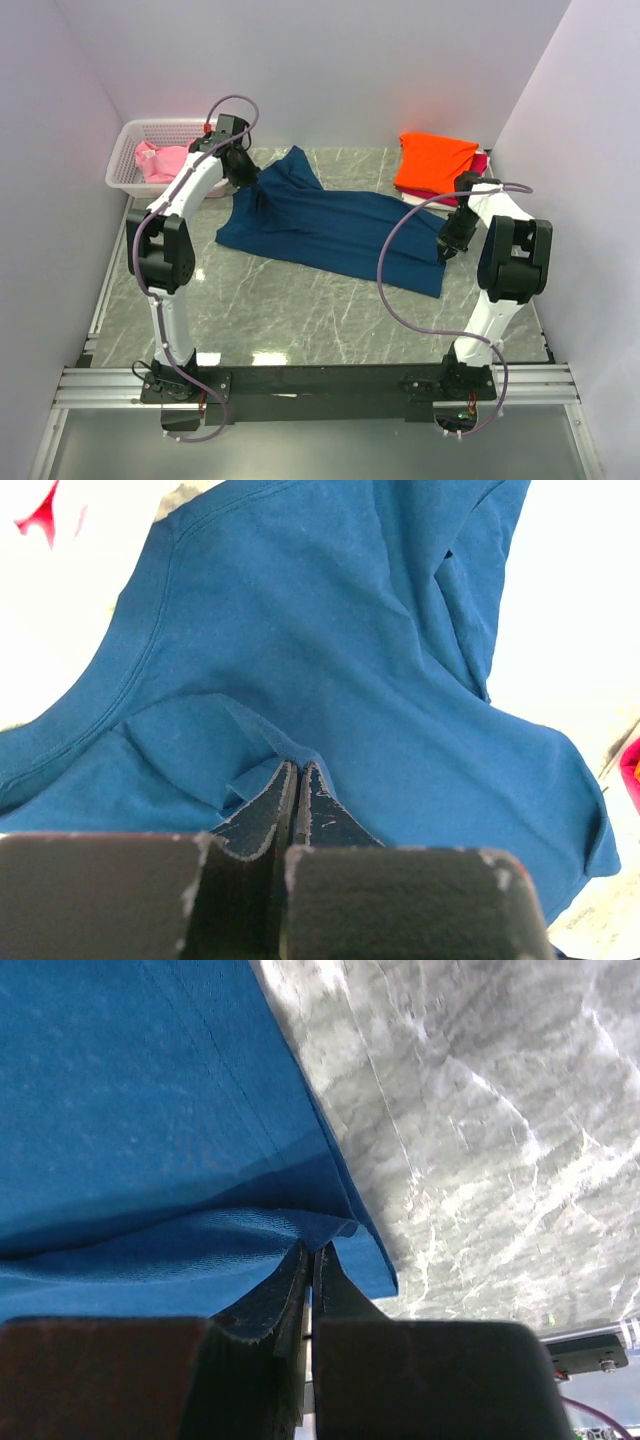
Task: Fold and stack the t-shirts
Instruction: Fold the tshirt
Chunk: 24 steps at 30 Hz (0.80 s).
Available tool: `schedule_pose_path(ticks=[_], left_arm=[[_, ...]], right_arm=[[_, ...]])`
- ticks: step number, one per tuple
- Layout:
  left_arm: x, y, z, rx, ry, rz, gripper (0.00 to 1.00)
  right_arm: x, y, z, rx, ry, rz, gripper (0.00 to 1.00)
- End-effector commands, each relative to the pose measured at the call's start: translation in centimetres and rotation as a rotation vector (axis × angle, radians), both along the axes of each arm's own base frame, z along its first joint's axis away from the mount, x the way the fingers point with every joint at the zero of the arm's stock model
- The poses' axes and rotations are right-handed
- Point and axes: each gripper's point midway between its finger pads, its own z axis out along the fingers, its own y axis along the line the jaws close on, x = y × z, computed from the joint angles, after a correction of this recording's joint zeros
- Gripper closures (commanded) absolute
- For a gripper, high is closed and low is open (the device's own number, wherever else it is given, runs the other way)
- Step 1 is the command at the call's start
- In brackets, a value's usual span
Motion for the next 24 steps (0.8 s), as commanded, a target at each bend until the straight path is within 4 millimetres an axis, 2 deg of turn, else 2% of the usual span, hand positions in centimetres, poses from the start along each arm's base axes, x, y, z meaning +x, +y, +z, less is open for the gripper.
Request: schedule_pose_path(ticks=[1, 8, 10, 11, 12, 15, 16, 17, 18, 19, 21, 22, 24], left_arm=[[2.0, 0.1, 1.7, -0.002, -0.066, 0.008, 1.00], [2.9, 0.1, 2.2, -0.009, -0.090, 0.024, 0.99], [3.2, -0.3, 2.8, -0.026, -0.107, 0.016, 0.98], [3.4, -0.4, 3.1, -0.032, -0.117, 0.013, 0.91], [3.7, -0.5, 3.6, -0.040, -0.134, 0.011, 0.87], [4.2, -1.1, 4.3, -0.062, -0.160, -0.003, 0.76], [4.2, -1.2, 4.1, -0.066, -0.158, -0.008, 0.66], [4.3, -1.4, 4.1, -0.075, -0.157, -0.014, 0.61], [4.4, -1.5, 4.3, -0.080, -0.167, -0.018, 0.56], [4.5, -1.6, 4.4, -0.080, -0.170, -0.022, 0.47], [4.5, -1.7, 4.6, -0.077, -0.175, -0.028, 0.39], [4.5, -1.6, 4.7, -0.075, -0.177, -0.030, 0.37], [4.2, -1.5, 4.7, -0.065, -0.177, -0.042, 0.35]], right_arm=[[2.0, -0.8, 0.4, -0.020, -0.055, 0.005, 1.00], [3.6, -1.1, 0.4, -0.021, -0.092, 0.008, 0.99], [4.6, -0.7, 1.2, 0.008, -0.143, 0.012, 0.82], [5.2, -0.6, 2.3, 0.011, -0.190, 0.014, 0.75], [5.9, -0.4, 3.0, 0.022, -0.236, 0.011, 0.62], [6.9, -0.4, 5.9, 0.016, -0.353, 0.010, 0.51], [6.9, -0.3, 6.5, 0.015, -0.375, 0.016, 0.50], [6.8, -0.3, 7.5, 0.013, -0.406, 0.022, 0.50], [6.6, -0.2, 7.6, 0.016, -0.413, 0.028, 0.50], [6.4, 0.0, 8.3, 0.018, -0.432, 0.044, 0.50], [5.4, 0.3, 7.7, 0.026, -0.422, 0.061, 0.49], [5.0, 0.7, 8.1, 0.042, -0.435, 0.070, 0.50], [4.0, 1.3, 7.2, 0.069, -0.426, 0.084, 0.50]])
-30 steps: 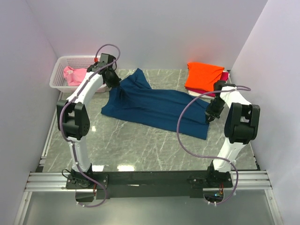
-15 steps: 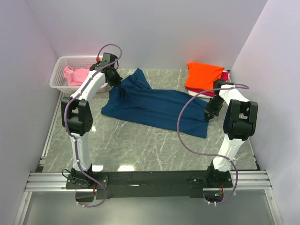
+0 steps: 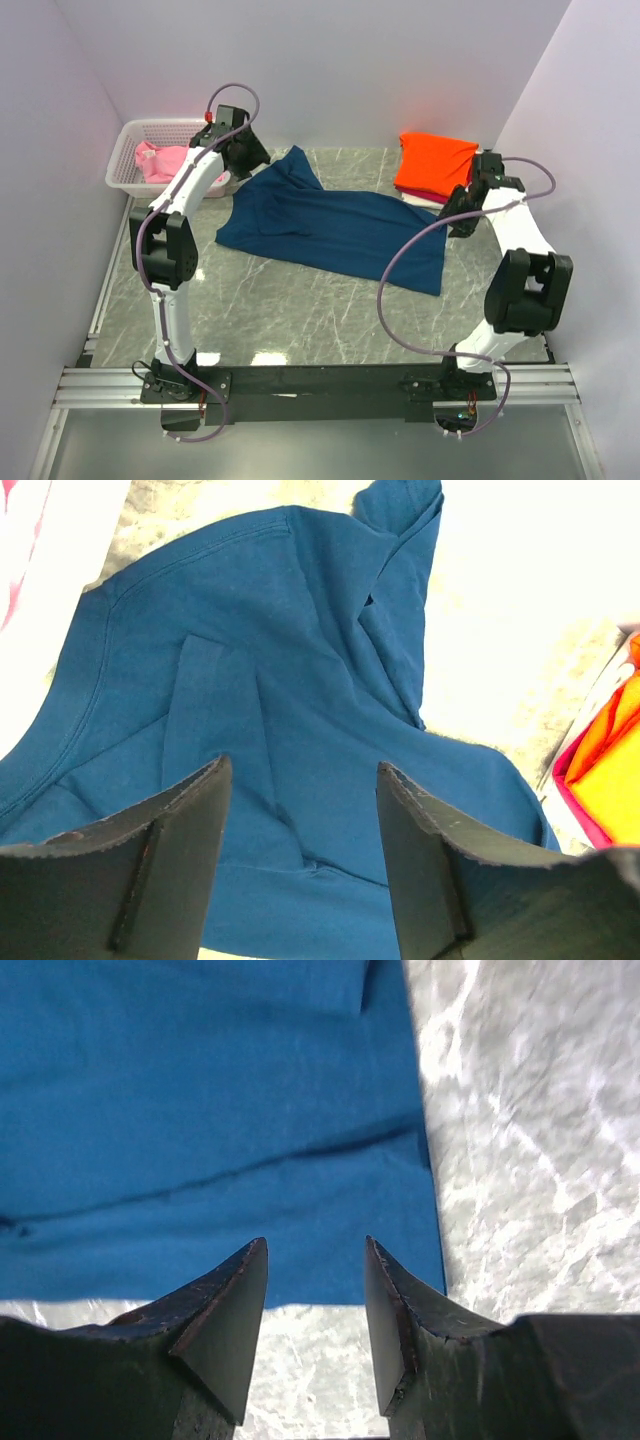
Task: Fold and stack the t-shirts
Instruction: Fold the tshirt
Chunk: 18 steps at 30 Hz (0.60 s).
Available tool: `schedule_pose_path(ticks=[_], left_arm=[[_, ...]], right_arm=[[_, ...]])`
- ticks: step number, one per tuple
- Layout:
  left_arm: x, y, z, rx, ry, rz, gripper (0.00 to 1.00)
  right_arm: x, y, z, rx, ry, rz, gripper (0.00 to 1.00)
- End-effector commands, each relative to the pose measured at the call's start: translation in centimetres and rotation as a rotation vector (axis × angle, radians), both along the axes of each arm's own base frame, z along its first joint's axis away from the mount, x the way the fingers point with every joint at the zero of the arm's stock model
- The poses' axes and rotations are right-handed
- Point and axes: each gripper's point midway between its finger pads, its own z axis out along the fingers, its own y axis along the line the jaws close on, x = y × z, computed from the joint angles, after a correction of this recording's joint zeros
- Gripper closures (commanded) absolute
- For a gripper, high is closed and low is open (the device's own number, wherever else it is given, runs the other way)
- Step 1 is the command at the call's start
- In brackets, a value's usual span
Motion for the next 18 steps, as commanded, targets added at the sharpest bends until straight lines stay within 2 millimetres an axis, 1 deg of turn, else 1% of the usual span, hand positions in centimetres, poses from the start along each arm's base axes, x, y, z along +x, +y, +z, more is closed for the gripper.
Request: schedule_pose_path(ticks=[1, 2, 3, 4, 5, 6, 7, 8, 9, 11, 12, 13, 14, 16, 17, 18], left_arm=[[0.9, -0.3, 2.6, -0.010, -0.088, -0.028, 0.34], [0.4, -0.1, 1.5, 0.002, -0.066, -0.035, 0.34], [0.0, -0.3, 1.8, -0.009, -0.070, -0.049, 0.34], [-0.2, -0.4, 1.6, -0.011, -0.073, -0.056, 0.35], [-1.1, -0.3, 0.1, -0.005, -0.040, -0.068, 0.35], [-1.6, -0.4, 0.1, -0.012, -0.040, -0.079, 0.35], [-2.0, -0.4, -0.4, -0.011, -0.028, -0.085, 0.35], [-2.7, -0.3, -1.7, -0.007, -0.004, -0.088, 0.35], [-3.2, -0.3, -1.7, -0.007, -0.004, -0.090, 0.35], [-4.1, 0.0, -3.3, 0.001, 0.028, -0.086, 0.35], [-4.5, 0.1, -3.7, 0.005, 0.038, -0.083, 0.35], [-4.8, 0.2, -4.1, 0.009, 0.046, -0.083, 0.36], [-5.5, 0.4, -5.2, 0.017, 0.076, -0.084, 0.36], [-6.0, 0.5, -6.2, 0.023, 0.091, -0.085, 0.38], [-6.6, 0.6, -7.3, 0.024, 0.112, -0.089, 0.39], [-6.6, 0.5, -7.6, 0.020, 0.105, -0.093, 0.40]], right_arm=[[-1.3, 1.2, -0.5, 0.042, -0.017, 0.053, 0.50], [-2.0, 1.8, -1.3, 0.069, 0.000, 0.066, 0.50], [-2.0, 2.2, -1.4, 0.080, -0.005, 0.069, 0.50], [-2.2, 2.7, -1.8, 0.093, -0.002, 0.079, 0.50], [-2.4, 3.2, -2.2, 0.117, 0.003, 0.088, 0.50], [-2.5, 3.5, -2.4, 0.128, 0.005, 0.090, 0.50], [-2.5, 3.9, -2.7, 0.141, 0.010, 0.098, 0.50], [-2.6, 4.4, -3.0, 0.151, 0.016, 0.107, 0.50], [-2.4, 4.9, -3.0, 0.175, 0.006, 0.121, 0.50], [-2.3, 5.6, -3.6, 0.196, 0.019, 0.132, 0.50], [-2.1, 5.9, -3.6, 0.214, 0.013, 0.138, 0.50], [-2.1, 6.1, -4.0, 0.225, 0.023, 0.139, 0.50], [-2.0, 6.2, -4.1, 0.235, 0.024, 0.143, 0.50], [-1.9, 6.5, -4.8, 0.255, 0.038, 0.145, 0.50], [-1.9, 6.6, -5.1, 0.258, 0.047, 0.145, 0.50], [-1.9, 6.7, -5.4, 0.264, 0.056, 0.143, 0.50]])
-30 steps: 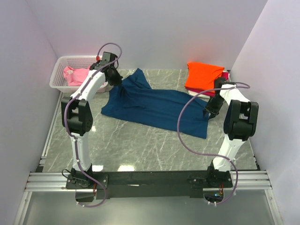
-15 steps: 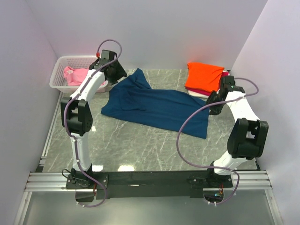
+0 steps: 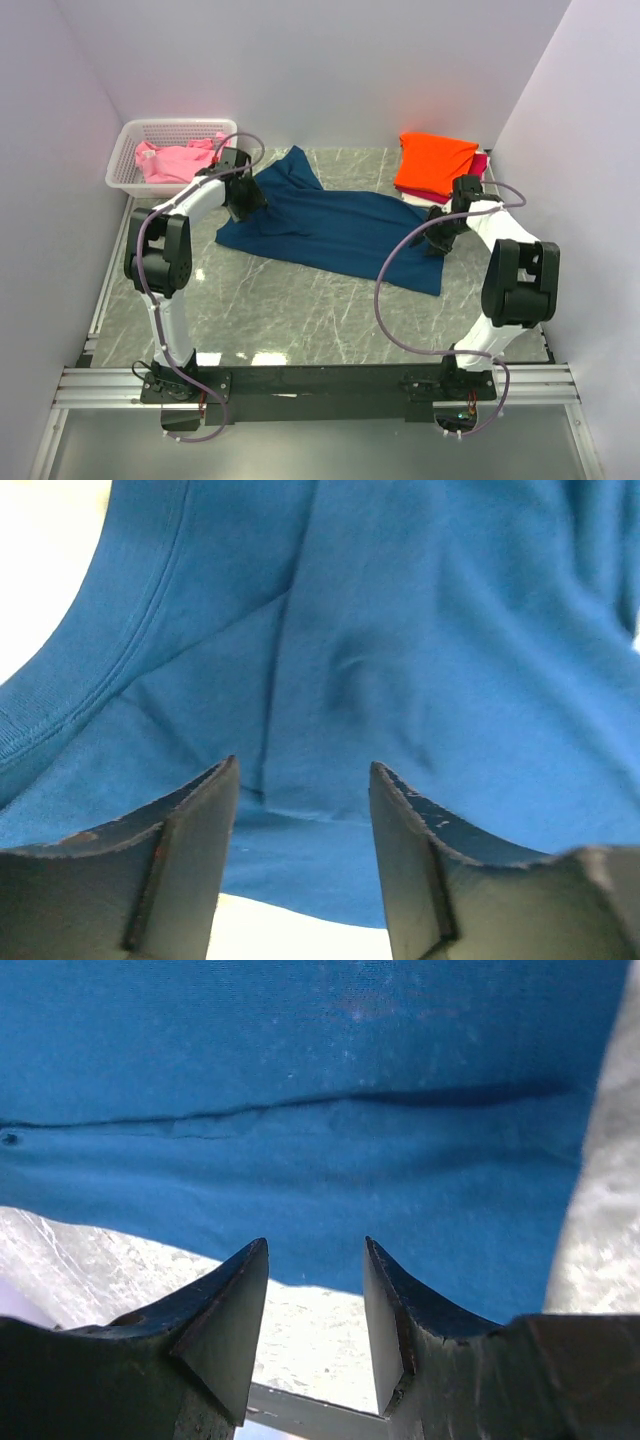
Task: Fold and stack the t-shirts
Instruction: Fold the tshirt
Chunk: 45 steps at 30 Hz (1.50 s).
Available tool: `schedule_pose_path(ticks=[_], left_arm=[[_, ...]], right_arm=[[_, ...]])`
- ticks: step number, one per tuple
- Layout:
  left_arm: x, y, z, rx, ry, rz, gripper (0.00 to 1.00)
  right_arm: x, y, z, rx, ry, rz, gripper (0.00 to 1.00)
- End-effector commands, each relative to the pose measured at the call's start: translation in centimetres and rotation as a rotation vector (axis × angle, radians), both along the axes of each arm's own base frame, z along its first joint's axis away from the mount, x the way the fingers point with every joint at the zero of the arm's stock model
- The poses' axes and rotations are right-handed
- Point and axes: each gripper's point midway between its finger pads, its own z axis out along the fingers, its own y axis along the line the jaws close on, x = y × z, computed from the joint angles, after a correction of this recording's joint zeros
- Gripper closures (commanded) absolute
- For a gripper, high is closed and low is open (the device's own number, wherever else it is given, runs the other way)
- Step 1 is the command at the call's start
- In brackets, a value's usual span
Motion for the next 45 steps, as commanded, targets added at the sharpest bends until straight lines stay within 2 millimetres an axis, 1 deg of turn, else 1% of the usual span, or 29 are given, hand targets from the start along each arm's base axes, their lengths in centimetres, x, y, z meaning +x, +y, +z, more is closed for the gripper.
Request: schedule_pose_path(ticks=[1, 2, 7, 8, 10, 14, 16, 19, 20, 21, 22, 23, 24, 25, 26, 28, 29, 30, 31, 32, 33, 34, 36, 37, 39, 40, 41, 43, 45], left_arm=[[0.4, -0.5, 2.3, -0.027, -0.100, -0.036, 0.41], [0.0, -0.5, 1.4, -0.032, -0.083, -0.040, 0.42], [-0.3, -0.6, 0.0, -0.031, -0.075, -0.053, 0.43], [-0.7, -0.4, -0.7, -0.021, -0.063, -0.059, 0.43], [-0.8, -0.2, -1.0, -0.011, -0.067, -0.063, 0.44], [-2.2, 0.3, -2.9, 0.017, -0.033, -0.081, 0.44], [-2.7, 0.7, -3.3, 0.031, -0.025, -0.077, 0.44], [-4.1, 1.2, -4.1, 0.043, -0.002, -0.069, 0.44], [-5.2, 1.4, -4.9, 0.045, 0.024, -0.062, 0.44], [-5.5, 1.5, -4.5, 0.041, 0.012, -0.058, 0.44], [-6.5, 1.7, -5.2, 0.043, 0.031, -0.050, 0.44], [-7.1, 1.9, -5.4, 0.044, 0.038, -0.047, 0.44], [-7.4, 2.0, -5.1, 0.045, 0.032, -0.040, 0.44], [-8.5, 2.3, -5.8, 0.050, 0.056, -0.030, 0.43], [-8.9, 2.4, -5.5, 0.047, 0.050, -0.024, 0.43], [-9.9, 2.6, -5.6, 0.043, 0.059, -0.015, 0.43], [-10.9, 2.8, -6.2, 0.043, 0.080, -0.004, 0.43], [-11.4, 2.8, -5.8, 0.040, 0.076, -0.001, 0.43], [-12.5, 3.0, -6.4, 0.039, 0.100, 0.006, 0.43], [-13.0, 3.0, -6.4, 0.039, 0.106, 0.010, 0.43], [-13.4, 3.1, -6.0, 0.035, 0.099, 0.013, 0.42], [-14.5, 3.2, -6.4, 0.036, 0.126, 0.021, 0.43], [-15.3, 4.0, -6.2, 0.063, 0.124, 0.047, 0.42], [-16.5, 4.2, -6.6, 0.067, 0.151, 0.059, 0.42], [-17.3, 4.4, -6.1, 0.062, 0.143, 0.073, 0.42], [-18.3, 4.6, -6.4, 0.058, 0.159, 0.087, 0.42], [-18.7, 4.6, -5.9, 0.052, 0.148, 0.092, 0.42], [-19.8, 4.9, -6.0, 0.054, 0.157, 0.113, 0.42], [-20.4, 5.0, -5.3, 0.055, 0.150, 0.122, 0.42]], right_arm=[[0.8, 0.9, -0.9, 0.055, 0.005, 0.007, 0.50], [0.8, 1.0, -1.2, 0.058, 0.011, 0.005, 0.50], [0.0, 0.7, -2.9, 0.044, 0.063, -0.005, 0.50], [-0.3, 0.5, -3.4, 0.032, 0.078, -0.009, 0.50], [-0.8, 0.4, -4.3, 0.024, 0.106, -0.011, 0.50], [-2.1, 0.0, -5.8, -0.002, 0.183, -0.016, 0.50], [-2.7, -0.3, -6.4, -0.020, 0.219, -0.024, 0.50], [-4.0, -0.6, -7.0, -0.041, 0.278, -0.034, 0.50], [-4.9, -0.6, -7.2, -0.042, 0.310, -0.038, 0.50], [-5.3, -0.6, -7.3, -0.042, 0.324, -0.039, 0.50], [-6.1, -0.6, -7.5, -0.044, 0.347, -0.043, 0.50], [-6.7, -0.6, -7.5, -0.047, 0.368, -0.048, 0.50], [-7.1, -0.6, -7.4, -0.050, 0.374, -0.049, 0.50], [-7.5, -0.7, -7.3, -0.057, 0.379, -0.052, 0.50], [-8.2, -0.6, -7.4, -0.058, 0.399, -0.056, 0.50], [-8.8, -0.6, -6.9, -0.061, 0.395, -0.062, 0.50], [-9.5, -0.5, -6.9, -0.059, 0.411, -0.068, 0.50], [-9.8, -0.5, -6.6, -0.059, 0.406, -0.071, 0.50], [-10.4, -0.4, -6.7, -0.058, 0.418, -0.073, 0.50], [-10.9, -0.4, -6.6, -0.057, 0.426, -0.080, 0.50], [-11.1, -0.3, -6.3, -0.057, 0.419, -0.084, 0.50], [-11.9, -0.2, -6.5, -0.054, 0.433, -0.085, 0.50], [-12.7, -0.2, -6.3, -0.055, 0.435, -0.092, 0.50], [-13.5, -0.1, -6.5, -0.057, 0.452, -0.093, 0.50], [-14.2, 0.0, -6.4, -0.052, 0.452, -0.097, 0.50], [-15.0, 0.1, -6.5, -0.050, 0.466, -0.098, 0.50], [-15.4, 0.2, -6.5, -0.048, 0.469, -0.099, 0.50], [-16.0, 0.2, -6.4, -0.051, 0.466, -0.103, 0.50], [-16.2, 0.2, -6.1, -0.053, 0.457, -0.100, 0.50]])
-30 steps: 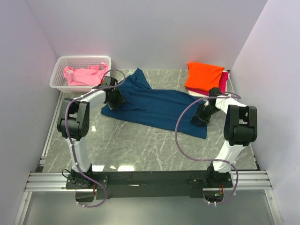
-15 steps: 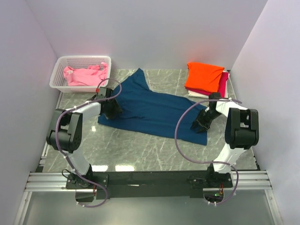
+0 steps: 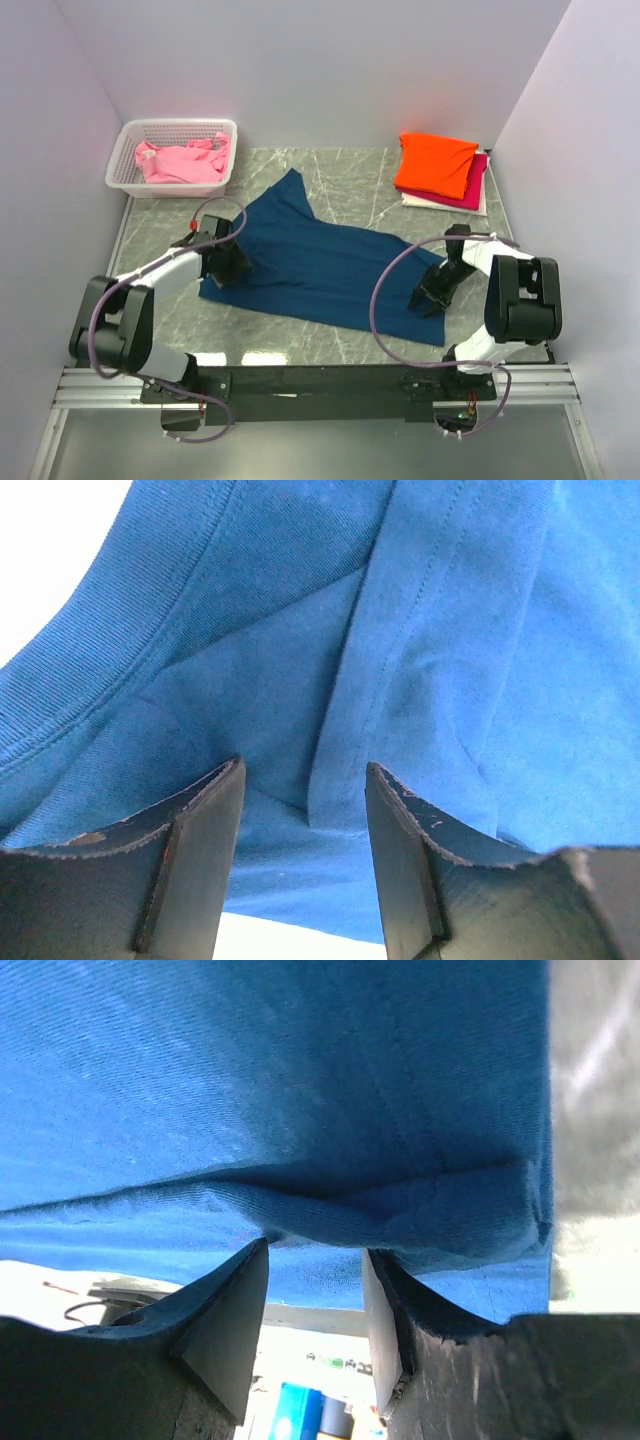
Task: Fold and stack the t-shirts
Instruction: Fold the tshirt
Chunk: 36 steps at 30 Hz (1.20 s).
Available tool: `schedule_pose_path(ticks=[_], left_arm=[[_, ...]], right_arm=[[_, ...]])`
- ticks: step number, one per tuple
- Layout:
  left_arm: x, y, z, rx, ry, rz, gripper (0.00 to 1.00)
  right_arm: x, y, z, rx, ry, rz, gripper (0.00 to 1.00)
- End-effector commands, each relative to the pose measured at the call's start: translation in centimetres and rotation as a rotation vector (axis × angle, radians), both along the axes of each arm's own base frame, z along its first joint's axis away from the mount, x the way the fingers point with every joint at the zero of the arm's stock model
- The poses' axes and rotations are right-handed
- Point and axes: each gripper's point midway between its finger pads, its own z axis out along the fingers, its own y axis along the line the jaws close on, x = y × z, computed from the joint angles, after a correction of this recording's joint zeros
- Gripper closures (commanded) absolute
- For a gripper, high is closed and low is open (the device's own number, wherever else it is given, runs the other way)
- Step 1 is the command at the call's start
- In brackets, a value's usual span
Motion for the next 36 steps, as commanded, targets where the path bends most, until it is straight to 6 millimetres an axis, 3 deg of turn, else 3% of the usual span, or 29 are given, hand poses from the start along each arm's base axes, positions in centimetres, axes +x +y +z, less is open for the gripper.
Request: schedule_pose_path(ticks=[1, 3, 7, 10, 14, 23, 31, 36], left_arm=[[-3.6, 1.7, -0.8, 0.068, 0.093, 0.058, 0.42], [-3.6, 1.5, 0.2, 0.065, 0.069, 0.058, 0.42], [-2.9, 0.4, 2.9, 0.071, 0.007, 0.044, 0.42], [-3.3, -1.1, 3.5, 0.082, 0.002, 0.019, 0.43], [-4.5, -3.0, 2.7, 0.074, 0.030, -0.022, 0.44], [-4.4, -2.9, 1.2, 0.134, 0.053, -0.020, 0.50], [-3.5, -3.3, 0.4, 0.158, 0.058, -0.030, 0.57], [-3.3, -3.8, 0.9, 0.163, 0.053, -0.044, 0.61]], right_arm=[[-1.5, -1.2, -0.2, -0.078, 0.017, 0.024, 0.50], [-1.4, -1.2, 0.3, -0.076, 0.008, 0.026, 0.50], [0.8, -1.1, 2.1, -0.059, -0.071, 0.053, 0.50], [2.3, -1.2, 3.5, -0.059, -0.126, 0.071, 0.50], [3.5, -1.2, 4.7, -0.053, -0.169, 0.084, 0.50], [4.4, -0.5, 4.5, -0.014, -0.197, 0.086, 0.50], [3.3, -0.1, 3.8, -0.003, -0.192, 0.074, 0.50], [3.0, -0.2, 3.5, -0.007, -0.190, 0.076, 0.51]])
